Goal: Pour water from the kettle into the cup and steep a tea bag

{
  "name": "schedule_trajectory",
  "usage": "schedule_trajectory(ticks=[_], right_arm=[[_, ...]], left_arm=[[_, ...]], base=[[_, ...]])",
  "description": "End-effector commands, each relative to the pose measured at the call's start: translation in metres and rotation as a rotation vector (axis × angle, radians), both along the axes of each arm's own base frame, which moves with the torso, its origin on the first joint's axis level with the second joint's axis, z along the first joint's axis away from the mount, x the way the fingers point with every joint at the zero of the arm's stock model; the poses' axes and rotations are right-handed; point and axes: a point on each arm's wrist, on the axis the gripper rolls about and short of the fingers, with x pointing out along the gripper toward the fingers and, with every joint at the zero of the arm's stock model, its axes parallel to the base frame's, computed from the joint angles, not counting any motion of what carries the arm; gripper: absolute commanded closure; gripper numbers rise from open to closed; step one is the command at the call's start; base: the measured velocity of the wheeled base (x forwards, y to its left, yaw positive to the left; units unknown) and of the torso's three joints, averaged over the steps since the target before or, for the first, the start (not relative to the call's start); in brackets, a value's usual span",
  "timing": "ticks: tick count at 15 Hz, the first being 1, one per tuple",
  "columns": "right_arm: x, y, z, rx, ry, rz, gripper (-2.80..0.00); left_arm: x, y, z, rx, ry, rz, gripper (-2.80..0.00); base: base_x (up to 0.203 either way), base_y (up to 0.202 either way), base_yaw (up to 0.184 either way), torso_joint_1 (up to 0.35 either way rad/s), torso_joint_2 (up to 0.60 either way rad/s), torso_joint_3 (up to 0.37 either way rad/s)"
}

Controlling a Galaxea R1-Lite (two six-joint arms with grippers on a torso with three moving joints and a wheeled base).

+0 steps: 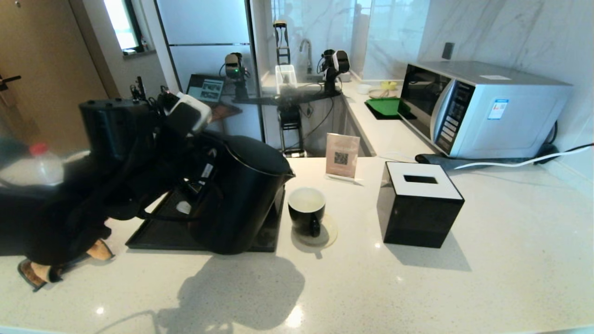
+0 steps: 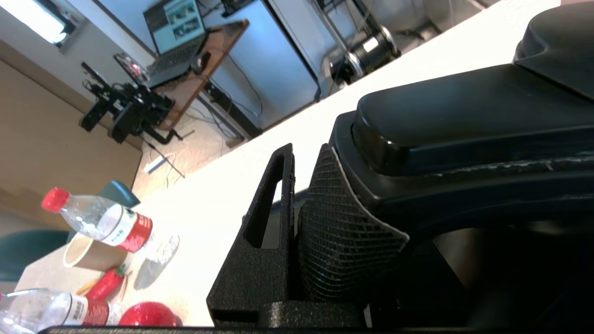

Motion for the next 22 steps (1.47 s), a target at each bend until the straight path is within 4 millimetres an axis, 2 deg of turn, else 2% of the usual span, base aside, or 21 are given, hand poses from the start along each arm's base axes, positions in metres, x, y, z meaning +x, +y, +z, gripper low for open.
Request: schedule_trajectory(ticks=[1,11,22], right_arm=[[0.000,0.000,0.000,0.000,0.000,0.001,0.00],[0.000,0.000,0.000,0.000,0.000,0.001,0.00],[0.000,0.000,0.000,0.000,0.000,0.001,0.00]], left_arm=[[-0.001,-0.003,-0.001,0.008,0.010,-0.001,0.00],[0.001,-0.007,-0.004,0.070,0.093,0.002,0.00],[0.024,-0.015,-0.006,0.106,0.111,0.016,0.00]], base=[[0.000,0.000,0.000,0.000,0.00,0.000],[0.000,0.000,0.000,0.000,0.00,0.000],[0.000,0.000,0.000,0.000,0.00,0.000]])
